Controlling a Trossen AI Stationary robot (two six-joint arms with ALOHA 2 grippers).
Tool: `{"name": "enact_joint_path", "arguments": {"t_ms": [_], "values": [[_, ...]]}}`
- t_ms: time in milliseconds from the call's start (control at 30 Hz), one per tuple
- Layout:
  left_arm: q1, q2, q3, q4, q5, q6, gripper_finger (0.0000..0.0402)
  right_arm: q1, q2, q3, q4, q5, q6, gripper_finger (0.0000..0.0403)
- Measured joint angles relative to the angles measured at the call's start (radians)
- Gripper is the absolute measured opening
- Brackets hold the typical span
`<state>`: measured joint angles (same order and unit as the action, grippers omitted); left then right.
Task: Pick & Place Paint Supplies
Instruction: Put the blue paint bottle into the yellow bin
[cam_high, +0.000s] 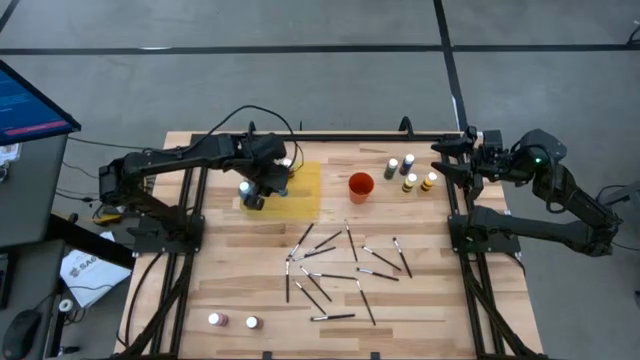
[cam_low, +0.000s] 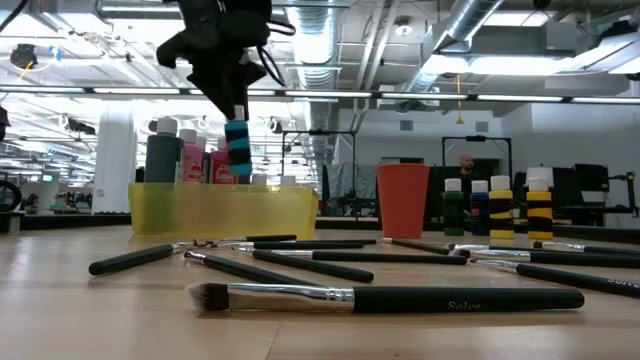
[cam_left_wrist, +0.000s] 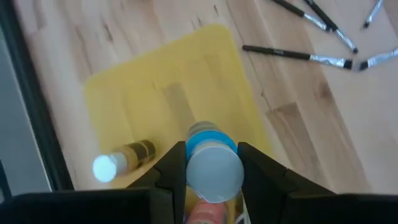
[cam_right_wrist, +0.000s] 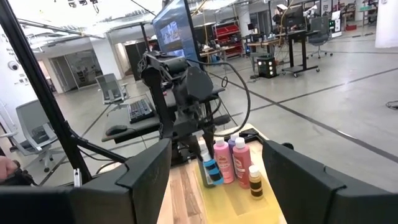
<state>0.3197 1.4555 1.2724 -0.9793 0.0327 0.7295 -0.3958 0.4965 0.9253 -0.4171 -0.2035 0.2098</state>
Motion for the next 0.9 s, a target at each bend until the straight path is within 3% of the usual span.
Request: {"name": "enact_joint_path", "arguments": {"t_ms": [300, 533, 900], "values": [[0.021, 0.122, 0.007, -0.031, -0.059, 0.153, 0.0102, 0.000, 0.000, 0.000, -0.002, 0.000, 0.001, 0.0248], [0.036, 0.126, 0.021, -0.036, -0.091, 0.228, 0.0103, 0.000, 0.000, 0.000, -0.002, 0.000, 0.000, 0.0248], [0.077, 0.126, 0.022, -0.061, -0.014, 0.235, 0.0103, 0.000, 0.000, 0.000, -0.025, 0.000, 0.001, 0.0248]]}}
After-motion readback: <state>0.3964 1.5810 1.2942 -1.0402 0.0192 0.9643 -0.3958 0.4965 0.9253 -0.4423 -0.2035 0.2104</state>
